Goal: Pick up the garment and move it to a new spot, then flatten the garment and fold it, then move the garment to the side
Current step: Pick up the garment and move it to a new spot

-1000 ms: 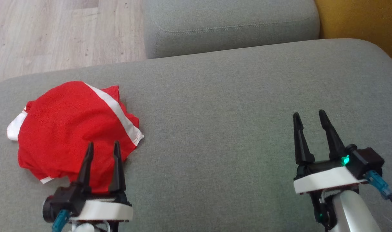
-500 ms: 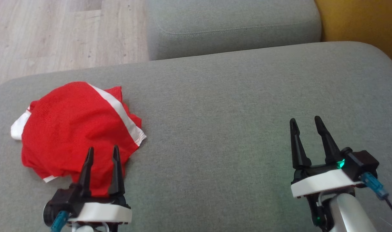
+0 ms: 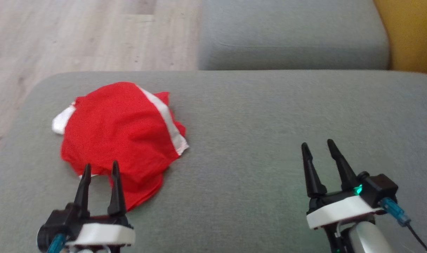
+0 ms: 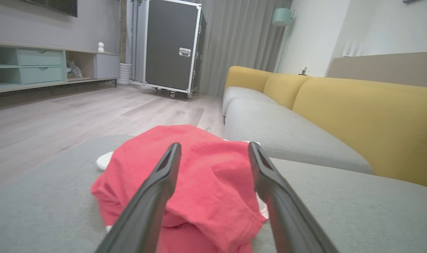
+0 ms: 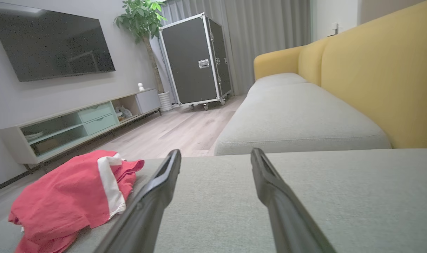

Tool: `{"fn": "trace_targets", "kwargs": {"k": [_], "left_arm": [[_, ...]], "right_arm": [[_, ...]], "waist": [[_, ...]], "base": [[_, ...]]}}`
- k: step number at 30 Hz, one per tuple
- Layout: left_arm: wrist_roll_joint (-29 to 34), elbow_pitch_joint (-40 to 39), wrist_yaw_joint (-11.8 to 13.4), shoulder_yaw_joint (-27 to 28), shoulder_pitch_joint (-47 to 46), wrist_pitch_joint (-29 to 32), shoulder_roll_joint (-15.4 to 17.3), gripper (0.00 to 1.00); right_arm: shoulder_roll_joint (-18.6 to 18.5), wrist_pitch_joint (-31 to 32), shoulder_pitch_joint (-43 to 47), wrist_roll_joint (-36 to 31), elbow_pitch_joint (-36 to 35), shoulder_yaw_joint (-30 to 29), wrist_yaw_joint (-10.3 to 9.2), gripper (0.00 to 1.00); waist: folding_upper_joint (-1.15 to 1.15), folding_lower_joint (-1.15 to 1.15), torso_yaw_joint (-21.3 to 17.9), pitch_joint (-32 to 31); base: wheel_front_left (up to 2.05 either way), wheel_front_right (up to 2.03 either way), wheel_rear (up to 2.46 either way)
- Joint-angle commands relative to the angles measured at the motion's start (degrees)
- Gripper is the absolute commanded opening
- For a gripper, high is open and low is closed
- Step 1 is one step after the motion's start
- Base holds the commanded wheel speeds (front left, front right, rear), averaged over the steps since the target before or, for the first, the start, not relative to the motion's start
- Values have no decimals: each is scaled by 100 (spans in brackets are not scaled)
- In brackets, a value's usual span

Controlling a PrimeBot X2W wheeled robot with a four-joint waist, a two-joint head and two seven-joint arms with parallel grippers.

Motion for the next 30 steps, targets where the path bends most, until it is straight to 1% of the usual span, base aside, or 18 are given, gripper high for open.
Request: {"fn": "trace_targets", "kwargs": {"k": [1,8,12,16,21,25,27,28,30], "left_arm": [[29,-190,43,266,-39,-54,6,100],[74,-220,21,432,117,-54,6,100],[122,-232,-12,488,168,-54,6,100],[163,-237,-41,533,201,-54,6,100],[273,-266,-90,620,169,-54,11,100],[412,-153,-186,517,-106,-54,188,100],[448,3,-236,363,-424,-51,374,100],[448,3,-236,363,-424,-51,374,100],[460,227,-275,82,-861,100,606,100]], "right_arm": [[-29,-62,-164,69,-187,217,-4,100],[-29,-62,-68,157,-190,462,-4,100],[-29,-62,-13,225,-186,563,-4,100],[-29,-62,25,272,-162,629,-4,100],[-29,-62,15,286,-168,653,-4,100],[-29,-62,-32,266,-166,660,-4,100],[-29,-62,-89,225,-176,616,-4,100],[-29,-62,-89,225,-176,616,-4,100],[-29,-62,-157,190,-196,567,-4,100]], "waist": [[0,0,252,-117],[0,0,671,-243],[0,0,848,-290],[0,0,958,-319],[0,0,971,-274],[0,0,884,-123],[0,0,822,4],[0,0,822,4],[0,0,755,150]], "base": [[0,0,0],[0,0,0],[0,0,0],[0,0,0],[0,0,0],[0,0,0],[0,0,0],[0,0,0],[0,0,0]]}}
